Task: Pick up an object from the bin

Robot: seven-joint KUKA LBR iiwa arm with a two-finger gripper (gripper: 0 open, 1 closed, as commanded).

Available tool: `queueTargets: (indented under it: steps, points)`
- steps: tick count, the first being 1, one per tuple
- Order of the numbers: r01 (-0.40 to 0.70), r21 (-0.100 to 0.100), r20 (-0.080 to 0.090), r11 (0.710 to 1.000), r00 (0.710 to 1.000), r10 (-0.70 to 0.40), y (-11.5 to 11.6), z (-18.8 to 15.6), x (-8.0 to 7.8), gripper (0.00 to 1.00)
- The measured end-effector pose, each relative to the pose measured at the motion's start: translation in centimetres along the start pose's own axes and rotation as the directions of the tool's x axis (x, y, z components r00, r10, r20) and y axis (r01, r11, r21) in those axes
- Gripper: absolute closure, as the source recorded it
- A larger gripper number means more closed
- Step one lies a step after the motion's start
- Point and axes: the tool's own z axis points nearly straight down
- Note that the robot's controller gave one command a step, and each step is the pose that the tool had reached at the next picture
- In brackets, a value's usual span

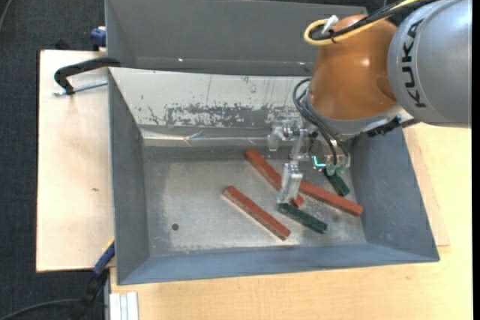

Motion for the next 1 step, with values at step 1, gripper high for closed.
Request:
queueTargets:
  steps: [1]
  points:
    - [-0.166, 0.0, 0.0, 0.986, 0.986, 0.166, -2.73, 10.79, -1.4, 0.0]
